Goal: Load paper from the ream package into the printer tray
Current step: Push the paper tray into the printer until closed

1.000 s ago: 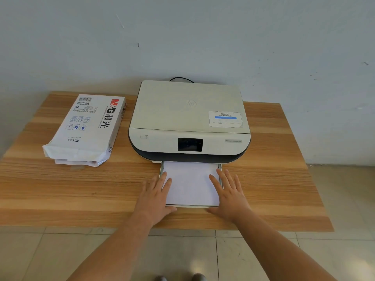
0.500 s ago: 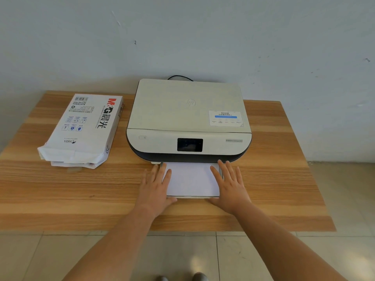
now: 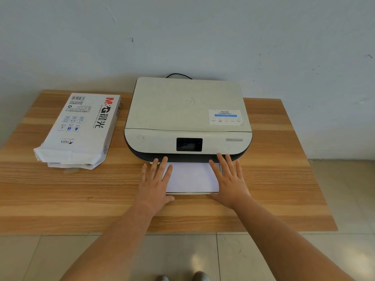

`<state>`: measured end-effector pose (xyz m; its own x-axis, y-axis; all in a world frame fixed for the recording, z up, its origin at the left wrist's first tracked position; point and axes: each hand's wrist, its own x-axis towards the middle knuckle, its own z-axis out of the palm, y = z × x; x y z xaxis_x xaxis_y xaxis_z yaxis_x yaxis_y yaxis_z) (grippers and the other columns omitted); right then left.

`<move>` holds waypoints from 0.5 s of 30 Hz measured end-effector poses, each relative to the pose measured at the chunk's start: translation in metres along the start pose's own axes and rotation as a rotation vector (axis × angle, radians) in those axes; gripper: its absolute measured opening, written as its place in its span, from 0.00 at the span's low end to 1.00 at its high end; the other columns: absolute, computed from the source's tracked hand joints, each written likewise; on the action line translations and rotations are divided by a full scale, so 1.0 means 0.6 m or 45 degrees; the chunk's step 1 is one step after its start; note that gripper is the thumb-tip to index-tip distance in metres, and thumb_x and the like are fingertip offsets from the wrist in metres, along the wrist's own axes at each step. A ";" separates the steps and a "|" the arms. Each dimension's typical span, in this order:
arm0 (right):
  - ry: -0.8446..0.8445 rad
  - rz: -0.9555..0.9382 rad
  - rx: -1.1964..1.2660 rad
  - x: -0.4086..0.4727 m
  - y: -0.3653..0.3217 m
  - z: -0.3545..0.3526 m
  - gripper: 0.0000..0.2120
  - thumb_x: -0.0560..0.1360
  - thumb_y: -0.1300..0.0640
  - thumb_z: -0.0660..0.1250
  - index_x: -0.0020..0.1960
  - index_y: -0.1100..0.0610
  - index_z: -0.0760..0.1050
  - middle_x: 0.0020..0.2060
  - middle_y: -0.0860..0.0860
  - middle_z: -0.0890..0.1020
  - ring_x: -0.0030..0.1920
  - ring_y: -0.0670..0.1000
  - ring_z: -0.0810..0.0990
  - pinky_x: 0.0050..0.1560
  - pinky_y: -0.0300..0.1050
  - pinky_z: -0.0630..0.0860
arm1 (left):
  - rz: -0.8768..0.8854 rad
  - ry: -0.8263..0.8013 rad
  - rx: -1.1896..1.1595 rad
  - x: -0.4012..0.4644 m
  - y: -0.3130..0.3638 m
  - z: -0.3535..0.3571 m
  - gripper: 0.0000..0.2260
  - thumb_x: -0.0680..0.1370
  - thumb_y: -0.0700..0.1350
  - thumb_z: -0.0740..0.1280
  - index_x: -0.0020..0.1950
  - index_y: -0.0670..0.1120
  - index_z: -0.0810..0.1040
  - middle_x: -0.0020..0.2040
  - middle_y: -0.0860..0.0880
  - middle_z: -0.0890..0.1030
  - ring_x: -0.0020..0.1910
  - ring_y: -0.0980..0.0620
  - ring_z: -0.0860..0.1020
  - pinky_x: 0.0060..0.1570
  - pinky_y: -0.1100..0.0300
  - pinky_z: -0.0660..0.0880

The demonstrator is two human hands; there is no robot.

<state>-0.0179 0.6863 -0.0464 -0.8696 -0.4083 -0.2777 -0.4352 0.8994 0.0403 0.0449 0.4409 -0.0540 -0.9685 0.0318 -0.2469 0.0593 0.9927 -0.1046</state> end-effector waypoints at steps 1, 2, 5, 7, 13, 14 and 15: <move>0.000 0.000 -0.001 0.000 0.000 0.001 0.50 0.71 0.32 0.62 0.76 0.47 0.31 0.75 0.53 0.29 0.73 0.57 0.25 0.74 0.62 0.33 | -0.019 0.004 0.001 0.001 0.000 -0.001 0.45 0.73 0.68 0.60 0.77 0.49 0.35 0.77 0.45 0.32 0.75 0.41 0.34 0.73 0.40 0.38; 0.003 0.001 0.000 0.000 0.000 0.002 0.50 0.71 0.32 0.62 0.76 0.47 0.31 0.75 0.53 0.29 0.73 0.57 0.26 0.74 0.62 0.34 | -0.030 0.007 0.003 0.003 0.000 -0.001 0.45 0.74 0.68 0.59 0.77 0.49 0.36 0.77 0.45 0.32 0.76 0.41 0.34 0.73 0.40 0.38; 0.022 0.011 0.014 0.003 0.002 0.005 0.50 0.71 0.32 0.62 0.77 0.47 0.32 0.76 0.53 0.31 0.74 0.57 0.27 0.74 0.63 0.35 | -0.046 0.020 0.017 0.009 -0.002 -0.001 0.45 0.73 0.69 0.59 0.77 0.49 0.36 0.77 0.45 0.33 0.76 0.41 0.35 0.73 0.40 0.38; 0.029 0.021 0.004 0.007 0.003 0.003 0.50 0.71 0.31 0.61 0.77 0.47 0.32 0.76 0.54 0.31 0.74 0.57 0.27 0.74 0.63 0.36 | -0.064 0.040 0.012 0.013 -0.003 -0.002 0.46 0.73 0.69 0.59 0.77 0.49 0.36 0.77 0.45 0.33 0.76 0.41 0.35 0.73 0.40 0.38; 0.052 0.027 -0.033 0.024 0.005 -0.003 0.50 0.72 0.31 0.60 0.76 0.49 0.30 0.75 0.54 0.30 0.74 0.58 0.27 0.74 0.63 0.36 | -0.070 0.068 0.018 0.029 -0.009 -0.012 0.46 0.73 0.68 0.60 0.77 0.49 0.35 0.76 0.44 0.31 0.76 0.41 0.34 0.73 0.39 0.38; 0.056 0.032 -0.033 0.026 0.005 -0.003 0.50 0.72 0.32 0.61 0.76 0.49 0.30 0.75 0.54 0.30 0.74 0.58 0.27 0.74 0.63 0.35 | -0.072 0.070 0.015 0.032 -0.009 -0.013 0.46 0.73 0.68 0.60 0.77 0.49 0.36 0.76 0.44 0.31 0.76 0.41 0.34 0.73 0.38 0.38; 0.054 0.037 -0.031 0.027 0.006 -0.004 0.51 0.72 0.32 0.61 0.76 0.49 0.29 0.75 0.54 0.30 0.74 0.58 0.26 0.74 0.63 0.35 | -0.076 0.070 0.013 0.034 -0.009 -0.013 0.46 0.73 0.68 0.61 0.77 0.49 0.36 0.76 0.44 0.31 0.76 0.41 0.34 0.73 0.38 0.38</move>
<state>-0.0341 0.6822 -0.0487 -0.8906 -0.3891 -0.2354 -0.4151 0.9070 0.0712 0.0229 0.4368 -0.0512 -0.9822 -0.0206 -0.1867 0.0035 0.9918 -0.1277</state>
